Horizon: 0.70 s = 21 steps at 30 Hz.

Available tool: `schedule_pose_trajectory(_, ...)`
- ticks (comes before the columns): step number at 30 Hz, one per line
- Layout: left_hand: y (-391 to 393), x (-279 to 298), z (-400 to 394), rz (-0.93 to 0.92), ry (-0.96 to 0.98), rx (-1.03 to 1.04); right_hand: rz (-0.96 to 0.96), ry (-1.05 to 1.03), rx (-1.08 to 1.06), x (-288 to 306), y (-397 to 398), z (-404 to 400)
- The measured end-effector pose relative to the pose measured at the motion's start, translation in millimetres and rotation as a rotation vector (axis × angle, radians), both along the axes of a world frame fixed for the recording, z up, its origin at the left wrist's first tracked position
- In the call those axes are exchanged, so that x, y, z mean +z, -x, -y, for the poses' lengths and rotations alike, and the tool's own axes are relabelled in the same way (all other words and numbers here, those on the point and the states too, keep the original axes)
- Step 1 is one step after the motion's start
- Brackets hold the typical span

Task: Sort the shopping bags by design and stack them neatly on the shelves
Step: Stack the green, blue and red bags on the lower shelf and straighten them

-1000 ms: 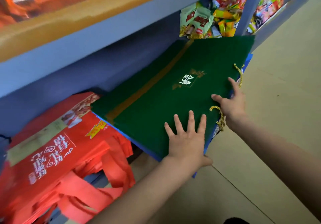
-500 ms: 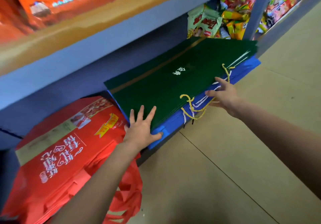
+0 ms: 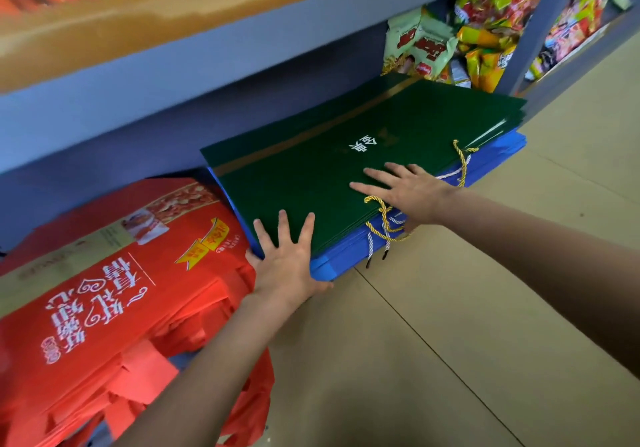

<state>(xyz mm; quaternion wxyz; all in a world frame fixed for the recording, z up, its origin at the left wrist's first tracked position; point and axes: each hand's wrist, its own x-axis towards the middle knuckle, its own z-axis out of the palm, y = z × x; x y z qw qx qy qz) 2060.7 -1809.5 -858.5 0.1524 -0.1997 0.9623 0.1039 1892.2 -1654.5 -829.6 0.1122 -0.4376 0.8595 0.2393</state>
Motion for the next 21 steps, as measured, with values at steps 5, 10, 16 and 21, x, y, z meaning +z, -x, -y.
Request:
schedule_pose_trajectory(5,4.3,-1.4,12.2,-0.104,-0.008,0.045,-0.113,0.015,0.089,3.6,12.2,10.0)
schedule_pose_trajectory(10,12.4,-7.4,5.6,-0.066,0.045,0.083,-0.157,0.041,0.015,-0.8,13.2,6.3)
schedule_pose_trajectory(16,11.5,2.6,10.4,-0.04,-0.084,0.045,-0.042,-0.04,-0.138,3.1,1.2,30.8)
schedule_pose_trajectory(21,-35.2,20.2,54.1,-0.393,-0.236,0.013,0.277,0.09,-0.007,18.8,-40.4,68.1)
